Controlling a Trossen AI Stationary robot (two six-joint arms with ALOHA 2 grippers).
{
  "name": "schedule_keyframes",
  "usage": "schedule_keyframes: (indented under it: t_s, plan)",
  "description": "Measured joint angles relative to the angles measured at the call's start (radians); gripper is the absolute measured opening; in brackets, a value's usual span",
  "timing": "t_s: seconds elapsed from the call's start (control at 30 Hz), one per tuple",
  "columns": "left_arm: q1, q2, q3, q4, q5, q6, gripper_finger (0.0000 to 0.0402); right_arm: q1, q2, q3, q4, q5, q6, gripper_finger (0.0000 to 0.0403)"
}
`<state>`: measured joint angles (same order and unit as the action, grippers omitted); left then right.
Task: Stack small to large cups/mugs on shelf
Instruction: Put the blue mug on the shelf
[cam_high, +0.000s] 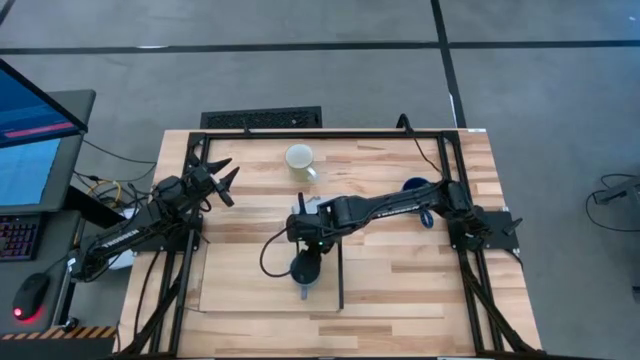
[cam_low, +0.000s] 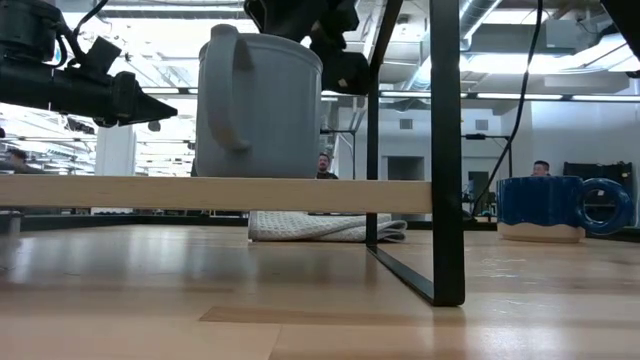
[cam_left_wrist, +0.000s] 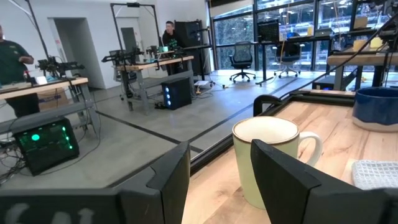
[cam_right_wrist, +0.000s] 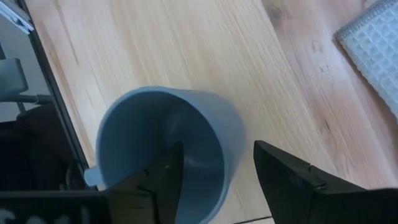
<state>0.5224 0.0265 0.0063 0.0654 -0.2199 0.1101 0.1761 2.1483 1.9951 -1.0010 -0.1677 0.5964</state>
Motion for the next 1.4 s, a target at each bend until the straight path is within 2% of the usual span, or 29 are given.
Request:
schedule_keyframes:
  t_s: [0.57, 0.9, 1.03, 1.23, 1.4]
  plan:
    - [0.000, 0.000, 0.000, 0.000, 0.000, 0.014, 0.0163, -0.037, 0.000, 0.061, -0.112, 0.012, -0.061, 0.0214]
    - [0.000, 0.000, 0.000, 0.000, 0.000, 0.011, 0.0163, -0.100, -0.023, 0.096, -0.156, 0.046, -0.255, 0.0214]
    - [0.000, 0.000, 0.000, 0.000, 0.000, 0.009, 0.0163, -0.131, -0.078, 0.098, -0.164, 0.137, -0.349, 0.0214]
    - [0.000, 0.000, 0.000, 0.000, 0.000, 0.009, 0.0163, -0.179, -0.202, 0.099, -0.259, 0.429, -0.440, 0.0214]
    - [0.000, 0.000, 0.000, 0.000, 0.000, 0.022, 0.0163, -0.224, -0.316, 0.099, -0.353, 0.578, -0.448, 0.0214]
